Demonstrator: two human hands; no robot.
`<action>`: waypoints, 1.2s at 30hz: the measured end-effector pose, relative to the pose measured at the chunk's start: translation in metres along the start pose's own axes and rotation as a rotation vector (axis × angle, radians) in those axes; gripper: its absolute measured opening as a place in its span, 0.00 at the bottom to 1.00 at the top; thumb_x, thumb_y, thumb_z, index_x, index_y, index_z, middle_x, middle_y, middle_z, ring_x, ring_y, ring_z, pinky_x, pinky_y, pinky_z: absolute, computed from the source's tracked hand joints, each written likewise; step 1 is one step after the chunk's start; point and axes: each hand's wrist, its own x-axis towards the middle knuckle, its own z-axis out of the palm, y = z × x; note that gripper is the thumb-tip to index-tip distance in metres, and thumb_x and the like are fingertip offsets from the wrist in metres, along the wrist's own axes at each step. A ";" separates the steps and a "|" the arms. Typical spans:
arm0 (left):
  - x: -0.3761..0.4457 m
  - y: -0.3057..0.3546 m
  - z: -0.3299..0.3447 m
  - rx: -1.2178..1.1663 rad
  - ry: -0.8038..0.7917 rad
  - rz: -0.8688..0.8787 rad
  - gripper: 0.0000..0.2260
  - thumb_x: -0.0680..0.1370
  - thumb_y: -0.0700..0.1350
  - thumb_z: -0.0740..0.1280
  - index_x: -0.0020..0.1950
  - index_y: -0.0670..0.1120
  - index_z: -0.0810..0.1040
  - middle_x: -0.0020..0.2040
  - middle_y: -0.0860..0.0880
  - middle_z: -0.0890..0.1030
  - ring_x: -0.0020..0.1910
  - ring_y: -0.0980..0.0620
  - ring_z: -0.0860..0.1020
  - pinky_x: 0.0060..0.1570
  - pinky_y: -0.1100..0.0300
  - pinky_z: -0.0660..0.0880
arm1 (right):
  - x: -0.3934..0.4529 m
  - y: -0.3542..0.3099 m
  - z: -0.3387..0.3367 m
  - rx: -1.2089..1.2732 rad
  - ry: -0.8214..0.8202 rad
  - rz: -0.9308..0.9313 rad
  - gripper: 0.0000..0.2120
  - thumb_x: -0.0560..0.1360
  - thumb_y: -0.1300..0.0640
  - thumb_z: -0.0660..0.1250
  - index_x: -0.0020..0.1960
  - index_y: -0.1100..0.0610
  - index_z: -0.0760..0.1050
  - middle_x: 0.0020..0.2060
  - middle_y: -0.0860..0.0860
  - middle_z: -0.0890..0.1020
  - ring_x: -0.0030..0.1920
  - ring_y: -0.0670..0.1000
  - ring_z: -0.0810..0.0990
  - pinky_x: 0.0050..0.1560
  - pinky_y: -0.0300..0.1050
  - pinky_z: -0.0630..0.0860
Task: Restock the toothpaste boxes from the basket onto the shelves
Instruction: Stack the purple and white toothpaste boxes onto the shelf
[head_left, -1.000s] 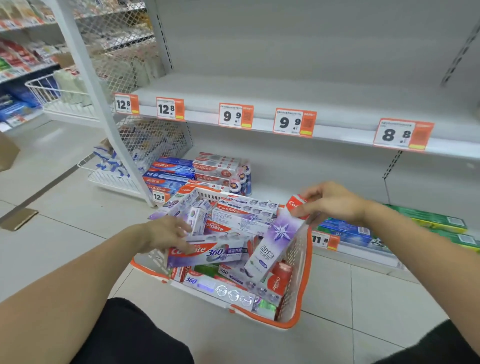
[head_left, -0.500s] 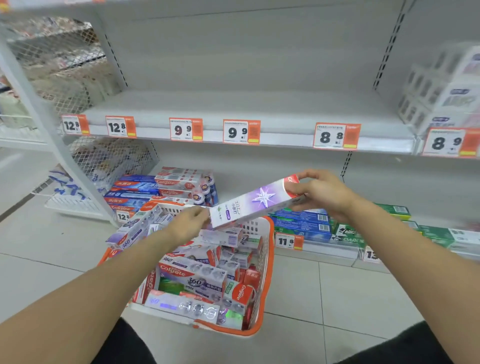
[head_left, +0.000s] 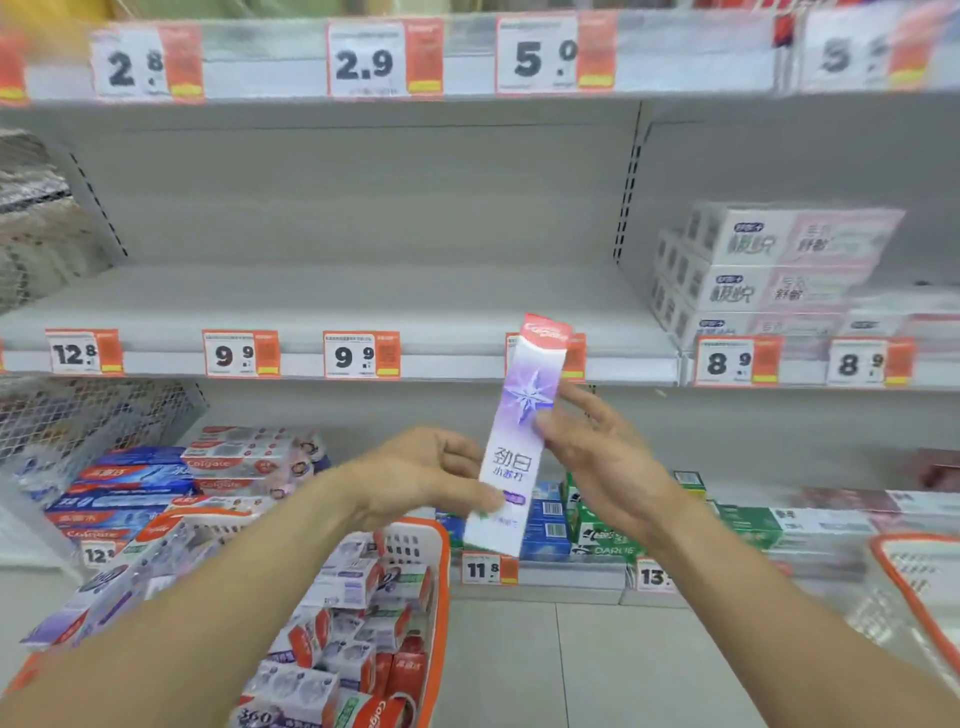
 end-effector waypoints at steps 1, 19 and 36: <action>0.008 -0.001 0.010 -0.020 0.012 0.002 0.20 0.72 0.33 0.75 0.64 0.39 0.77 0.56 0.41 0.85 0.56 0.42 0.83 0.56 0.52 0.80 | -0.002 0.001 -0.002 -0.166 -0.019 0.030 0.33 0.66 0.64 0.80 0.68 0.57 0.73 0.56 0.59 0.84 0.54 0.55 0.84 0.55 0.47 0.80; 0.067 0.038 0.005 -0.486 0.522 0.271 0.27 0.71 0.51 0.77 0.63 0.41 0.73 0.52 0.40 0.85 0.48 0.42 0.85 0.48 0.47 0.83 | 0.025 -0.011 -0.016 -1.188 0.279 -0.498 0.28 0.65 0.58 0.81 0.62 0.46 0.77 0.53 0.40 0.81 0.52 0.38 0.77 0.49 0.26 0.69; 0.055 0.031 -0.045 -0.502 0.424 0.319 0.13 0.74 0.50 0.71 0.50 0.41 0.82 0.49 0.42 0.86 0.52 0.42 0.84 0.46 0.52 0.83 | 0.026 -0.017 -0.032 -1.113 0.324 -0.358 0.28 0.60 0.54 0.85 0.58 0.48 0.79 0.51 0.41 0.81 0.49 0.41 0.81 0.46 0.35 0.77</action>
